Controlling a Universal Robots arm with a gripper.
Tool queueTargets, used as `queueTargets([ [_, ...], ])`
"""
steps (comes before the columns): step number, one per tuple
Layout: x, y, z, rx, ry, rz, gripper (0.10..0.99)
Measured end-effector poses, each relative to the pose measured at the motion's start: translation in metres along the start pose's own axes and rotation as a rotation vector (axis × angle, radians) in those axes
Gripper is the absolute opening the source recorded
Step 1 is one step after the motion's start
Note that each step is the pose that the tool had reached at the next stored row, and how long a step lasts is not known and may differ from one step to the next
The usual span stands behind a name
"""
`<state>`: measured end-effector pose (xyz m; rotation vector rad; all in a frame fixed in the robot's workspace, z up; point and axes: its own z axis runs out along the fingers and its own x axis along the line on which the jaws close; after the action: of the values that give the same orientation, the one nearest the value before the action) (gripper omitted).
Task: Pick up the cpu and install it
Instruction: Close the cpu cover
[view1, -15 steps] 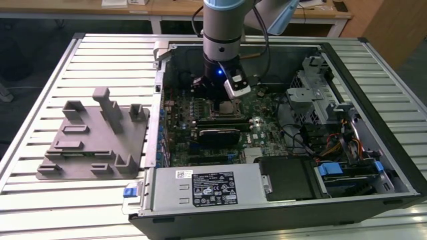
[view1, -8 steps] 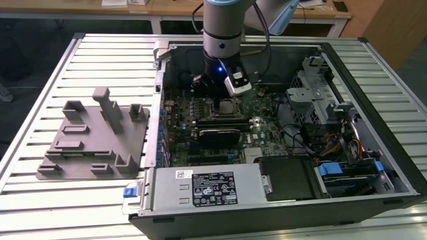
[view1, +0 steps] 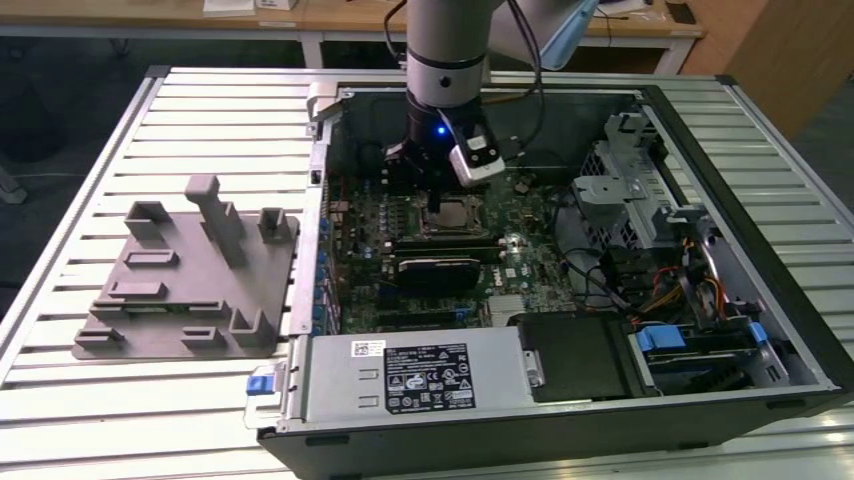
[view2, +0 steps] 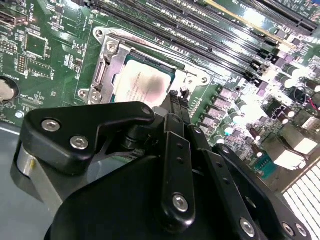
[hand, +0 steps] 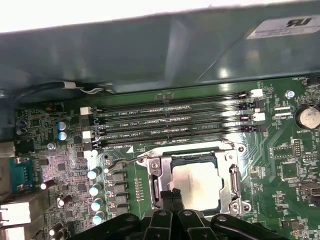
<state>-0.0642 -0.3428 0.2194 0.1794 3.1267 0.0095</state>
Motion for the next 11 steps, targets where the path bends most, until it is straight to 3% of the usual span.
queueTargets([
  [11,-0.0004,0.0000,-0.0026,0.000,0.0001,0.000,0.106],
])
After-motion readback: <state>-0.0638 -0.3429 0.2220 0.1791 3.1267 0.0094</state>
